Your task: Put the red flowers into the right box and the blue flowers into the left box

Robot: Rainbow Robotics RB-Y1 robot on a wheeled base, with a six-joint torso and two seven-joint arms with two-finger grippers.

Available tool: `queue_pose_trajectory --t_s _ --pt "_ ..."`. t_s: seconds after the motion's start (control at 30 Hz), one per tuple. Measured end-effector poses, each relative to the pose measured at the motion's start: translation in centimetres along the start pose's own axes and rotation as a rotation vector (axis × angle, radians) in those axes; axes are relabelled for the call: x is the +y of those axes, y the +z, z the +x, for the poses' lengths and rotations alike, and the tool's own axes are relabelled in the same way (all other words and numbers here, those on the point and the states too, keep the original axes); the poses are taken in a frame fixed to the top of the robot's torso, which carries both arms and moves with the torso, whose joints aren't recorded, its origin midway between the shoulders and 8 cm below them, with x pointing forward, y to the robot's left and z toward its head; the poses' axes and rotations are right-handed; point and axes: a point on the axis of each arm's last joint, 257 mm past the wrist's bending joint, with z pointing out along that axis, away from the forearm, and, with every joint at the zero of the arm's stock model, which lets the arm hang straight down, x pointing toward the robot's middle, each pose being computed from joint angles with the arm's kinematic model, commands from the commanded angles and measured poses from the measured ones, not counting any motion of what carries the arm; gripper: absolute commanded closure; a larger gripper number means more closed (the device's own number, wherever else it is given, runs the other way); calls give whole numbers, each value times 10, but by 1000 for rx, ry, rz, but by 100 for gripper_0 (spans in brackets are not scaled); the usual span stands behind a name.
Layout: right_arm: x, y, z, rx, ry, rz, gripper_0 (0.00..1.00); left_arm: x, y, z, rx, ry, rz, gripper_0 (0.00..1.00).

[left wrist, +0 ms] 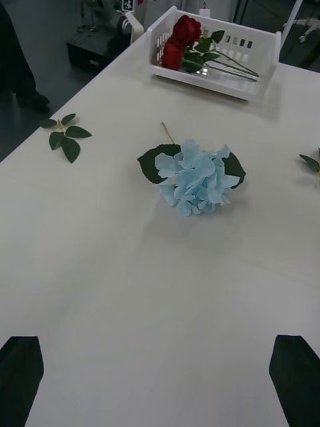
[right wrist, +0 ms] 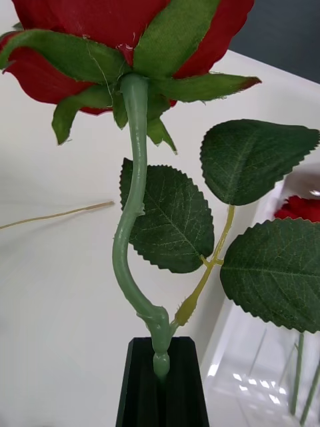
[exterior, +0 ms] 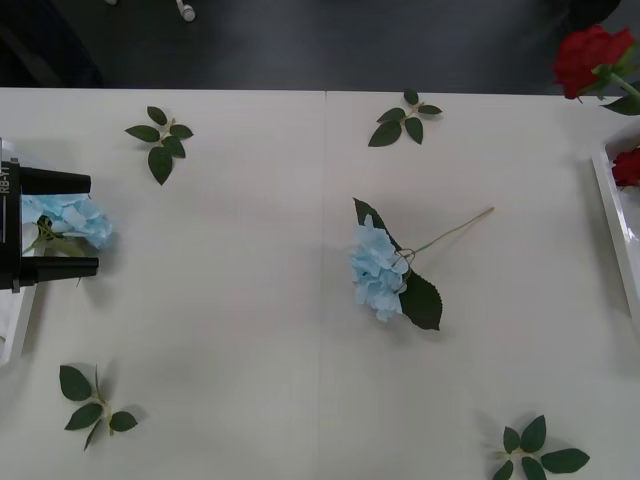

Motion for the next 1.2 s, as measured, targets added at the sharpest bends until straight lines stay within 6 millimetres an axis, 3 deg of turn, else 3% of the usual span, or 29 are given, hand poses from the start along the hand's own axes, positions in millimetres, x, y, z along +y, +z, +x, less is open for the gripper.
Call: queue_pose_trajectory --t_s 0.2,0.6,0.97,1.1,1.2 --pt "-24 -6 5 24 98 37 100 0 0 0 0 0 0 0" --pt "-108 4 47 114 224 249 100 0 0 0 0 0 0 0" --pt "-164 27 124 138 220 403 100 0 0 0 0 0 0 0" --pt "-189 25 152 138 271 441 100 0 0 0 0 0 0 0" --pt "-212 19 158 108 278 499 100 0 0 0 0 0 0 0"
